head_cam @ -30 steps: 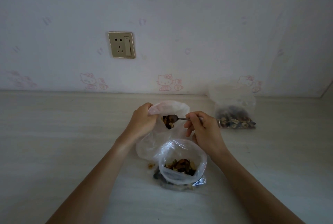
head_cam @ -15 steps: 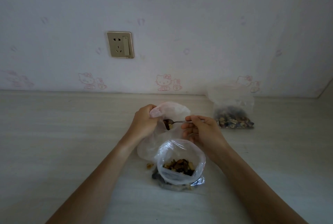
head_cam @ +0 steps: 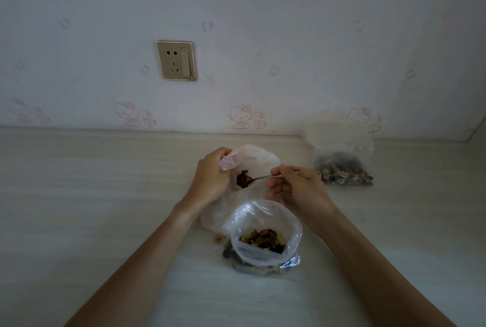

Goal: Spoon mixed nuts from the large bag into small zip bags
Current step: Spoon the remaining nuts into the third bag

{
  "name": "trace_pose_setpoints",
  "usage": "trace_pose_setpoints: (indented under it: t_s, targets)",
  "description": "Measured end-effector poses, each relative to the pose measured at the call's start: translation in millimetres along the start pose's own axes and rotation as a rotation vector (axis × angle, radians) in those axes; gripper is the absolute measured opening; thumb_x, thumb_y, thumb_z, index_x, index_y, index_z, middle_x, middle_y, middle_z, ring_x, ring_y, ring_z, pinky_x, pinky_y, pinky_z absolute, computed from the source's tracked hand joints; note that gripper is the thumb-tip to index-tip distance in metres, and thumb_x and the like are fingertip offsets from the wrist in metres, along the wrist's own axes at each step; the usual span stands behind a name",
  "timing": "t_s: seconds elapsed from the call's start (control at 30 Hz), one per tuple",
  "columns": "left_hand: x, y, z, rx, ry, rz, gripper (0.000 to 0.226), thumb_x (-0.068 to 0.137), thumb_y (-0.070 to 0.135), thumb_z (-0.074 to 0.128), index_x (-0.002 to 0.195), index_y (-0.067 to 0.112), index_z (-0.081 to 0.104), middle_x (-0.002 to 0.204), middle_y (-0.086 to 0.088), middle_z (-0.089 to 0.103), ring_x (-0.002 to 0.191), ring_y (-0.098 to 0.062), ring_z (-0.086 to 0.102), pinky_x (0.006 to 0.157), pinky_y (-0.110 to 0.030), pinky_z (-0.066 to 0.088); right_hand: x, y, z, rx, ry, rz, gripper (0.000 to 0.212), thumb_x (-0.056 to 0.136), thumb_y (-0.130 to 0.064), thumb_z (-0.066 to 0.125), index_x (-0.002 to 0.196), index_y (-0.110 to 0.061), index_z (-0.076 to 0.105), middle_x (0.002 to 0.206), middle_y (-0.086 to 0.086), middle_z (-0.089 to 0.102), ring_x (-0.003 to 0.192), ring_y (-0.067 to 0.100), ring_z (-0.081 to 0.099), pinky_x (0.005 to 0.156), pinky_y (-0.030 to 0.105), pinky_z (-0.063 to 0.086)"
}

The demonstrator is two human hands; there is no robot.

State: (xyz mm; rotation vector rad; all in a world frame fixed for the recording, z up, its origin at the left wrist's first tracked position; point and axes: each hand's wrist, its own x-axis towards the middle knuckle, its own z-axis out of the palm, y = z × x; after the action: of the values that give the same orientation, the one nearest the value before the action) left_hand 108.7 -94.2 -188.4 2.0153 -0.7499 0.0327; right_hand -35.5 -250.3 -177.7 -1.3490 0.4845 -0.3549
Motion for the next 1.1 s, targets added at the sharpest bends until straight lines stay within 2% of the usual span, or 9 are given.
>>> trace_pose_setpoints:
  t_s: [0.1,0.23,0.4,0.63,0.8,0.93,1.03,1.1]
  targets:
    - [-0.3,1.1,-1.9,-0.035,-0.015,-0.006,0.028,0.096,0.001,0.053,0.101,0.022,0.071,0.087,0.013,0.072,0.079,0.001,0.066,0.060,-0.007,0.046,1.1,1.3,-1.0,0.048,-0.005,0.024,0.029,0.109,-0.016,0.047,0.102,0.003,0.066,0.076,0.017,0.073,0.059,0.024,0.067,0.049,0.030,0.052]
    - [1.1,0.3,-6.9,-0.028,-0.047,-0.025,0.024,0.097,0.007,0.055,0.096,0.025,0.070,0.083,0.012,0.073,0.074,0.004,0.066,0.058,-0.008,0.045,1.8,0.2,-1.4,0.077,-0.009,0.040,0.028,0.109,-0.016,0.046,0.104,0.004,0.065,0.075,0.016,0.072,0.059,0.023,0.067,0.048,0.029,0.051]
    - [3.6,-2.7,-9.2,0.018,-0.040,-0.019,0.018,0.097,0.011,0.058,0.105,0.018,0.073,0.091,0.007,0.074,0.084,-0.007,0.068,0.062,-0.012,0.045,0.7,-2.2,-3.8,0.096,-0.017,0.049,0.029,0.109,-0.015,0.045,0.109,0.007,0.064,0.076,0.018,0.071,0.060,0.024,0.066,0.047,0.029,0.048]
    - [6.1,-8.6,-14.8,0.030,0.001,0.001,0.019,0.096,0.012,0.064,0.110,0.016,0.076,0.092,0.008,0.075,0.083,0.002,0.067,0.064,-0.007,0.048,-0.9,-4.6,-10.9,0.104,-0.018,0.033,0.027,0.109,-0.015,0.046,0.109,0.005,0.064,0.079,0.018,0.072,0.062,0.025,0.067,0.047,0.029,0.047]
    - [7.2,-8.3,-17.4,0.033,-0.009,-0.003,0.019,0.094,0.013,0.066,0.109,0.021,0.075,0.089,0.019,0.071,0.078,0.011,0.064,0.064,-0.004,0.045,-3.2,-7.8,-15.8,0.107,-0.020,-0.012,0.027,0.108,-0.016,0.047,0.109,0.005,0.065,0.080,0.018,0.072,0.064,0.026,0.067,0.048,0.030,0.047]
    - [7.5,-5.4,-22.6,0.012,-0.053,-0.027,0.026,0.093,0.021,0.069,0.118,0.028,0.069,0.104,0.019,0.070,0.093,0.009,0.063,0.070,-0.007,0.044,-7.2,-12.4,-18.1,0.115,-0.039,-0.039,0.029,0.108,-0.016,0.047,0.110,0.007,0.065,0.083,0.020,0.072,0.066,0.027,0.068,0.047,0.030,0.047]
    - [5.8,-1.7,-33.4,-0.019,-0.084,-0.053,0.043,0.091,0.021,0.073,0.133,0.027,0.063,0.122,0.015,0.066,0.112,0.001,0.061,0.082,-0.008,0.043,-11.4,-21.4,-15.7,0.109,-0.046,-0.061,0.029,0.108,-0.015,0.046,0.110,0.007,0.065,0.083,0.020,0.071,0.065,0.028,0.067,0.046,0.030,0.047]
    - [2.2,3.8,-42.4,-0.010,-0.089,-0.029,0.048,0.090,0.018,0.076,0.135,0.026,0.062,0.128,0.016,0.065,0.118,0.003,0.059,0.092,-0.013,0.045,-16.0,-29.6,-14.3,0.110,-0.061,-0.084,0.029,0.108,-0.015,0.046,0.109,0.006,0.066,0.083,0.020,0.071,0.065,0.028,0.067,0.046,0.030,0.047]
